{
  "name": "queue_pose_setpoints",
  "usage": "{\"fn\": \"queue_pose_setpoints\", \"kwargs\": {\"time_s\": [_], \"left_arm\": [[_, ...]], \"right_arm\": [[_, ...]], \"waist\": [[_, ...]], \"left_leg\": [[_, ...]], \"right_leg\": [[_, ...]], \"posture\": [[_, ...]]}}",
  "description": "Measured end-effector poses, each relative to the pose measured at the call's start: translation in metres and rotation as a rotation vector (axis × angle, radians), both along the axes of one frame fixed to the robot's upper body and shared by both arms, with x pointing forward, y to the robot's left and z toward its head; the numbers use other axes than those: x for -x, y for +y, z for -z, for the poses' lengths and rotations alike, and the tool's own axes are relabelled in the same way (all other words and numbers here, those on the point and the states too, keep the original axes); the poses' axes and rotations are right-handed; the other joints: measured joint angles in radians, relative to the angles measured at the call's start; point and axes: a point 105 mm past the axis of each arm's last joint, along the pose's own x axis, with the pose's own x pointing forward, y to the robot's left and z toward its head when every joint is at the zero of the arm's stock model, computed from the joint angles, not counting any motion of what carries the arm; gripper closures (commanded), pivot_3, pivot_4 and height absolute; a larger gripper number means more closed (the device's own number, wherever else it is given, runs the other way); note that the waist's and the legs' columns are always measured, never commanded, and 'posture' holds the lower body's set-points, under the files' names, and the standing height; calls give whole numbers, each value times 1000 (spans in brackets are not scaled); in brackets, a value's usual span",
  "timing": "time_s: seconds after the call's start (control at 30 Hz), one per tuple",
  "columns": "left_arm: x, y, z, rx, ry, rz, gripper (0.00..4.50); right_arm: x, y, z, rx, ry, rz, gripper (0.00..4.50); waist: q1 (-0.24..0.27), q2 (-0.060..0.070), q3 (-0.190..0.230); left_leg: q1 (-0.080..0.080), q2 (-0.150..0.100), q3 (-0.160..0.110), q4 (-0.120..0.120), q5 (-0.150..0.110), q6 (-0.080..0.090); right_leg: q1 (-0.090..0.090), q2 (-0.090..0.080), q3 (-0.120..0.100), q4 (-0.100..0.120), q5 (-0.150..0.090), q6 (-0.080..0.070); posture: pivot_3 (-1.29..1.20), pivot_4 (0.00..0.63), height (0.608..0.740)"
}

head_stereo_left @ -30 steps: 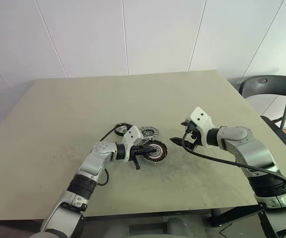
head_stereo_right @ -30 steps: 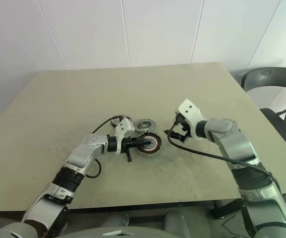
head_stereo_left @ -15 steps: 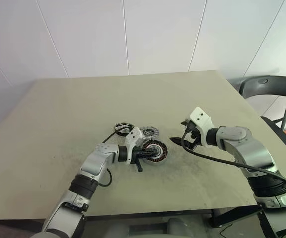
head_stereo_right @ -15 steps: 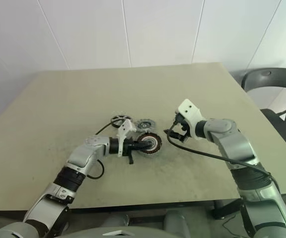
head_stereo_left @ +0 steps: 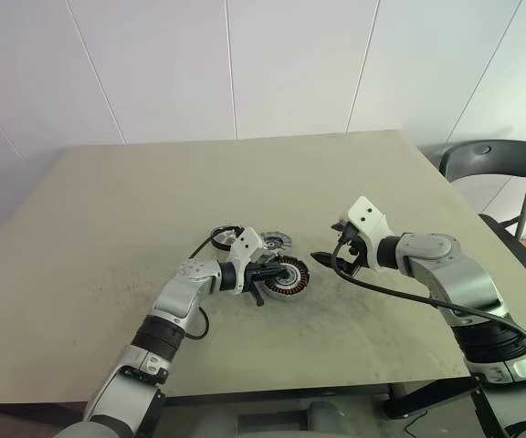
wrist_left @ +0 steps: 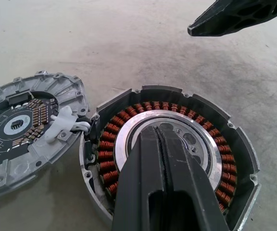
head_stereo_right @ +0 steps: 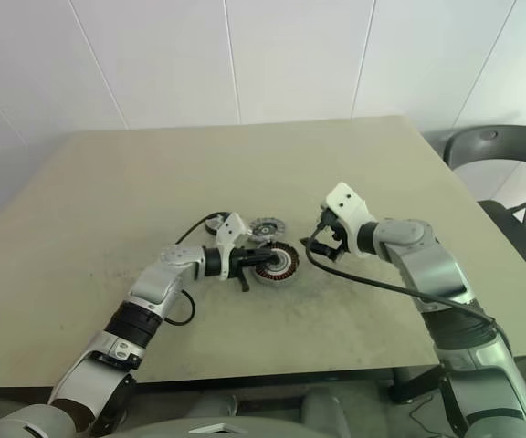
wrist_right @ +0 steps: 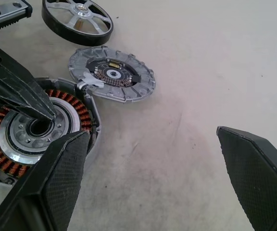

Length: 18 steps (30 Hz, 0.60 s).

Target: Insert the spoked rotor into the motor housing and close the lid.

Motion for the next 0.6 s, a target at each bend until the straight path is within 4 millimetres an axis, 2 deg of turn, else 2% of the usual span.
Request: {"fn": "queue_pose_setpoints", "kwargs": {"time_s": [0.27, 0.6], "left_arm": [[6, -1, 1, -4, 56, 30, 4482], [-12, -6, 2, -40, -16, -77, 4482]], "right_arm": [[0, 0, 0, -2, -2, 6, 0], [1, 2, 4, -6, 6, 5, 0]], "waist": [[0, 0, 0], [-3, 0, 0]], "left_leg": [[0, 0, 0, 0, 0, 0], [1, 0, 0, 0, 0, 0]], "right_leg": [[1, 0, 0, 0, 0, 0], [1, 0, 0, 0, 0, 0]], "posture": [[0, 0, 740], [0, 0, 740]]}}
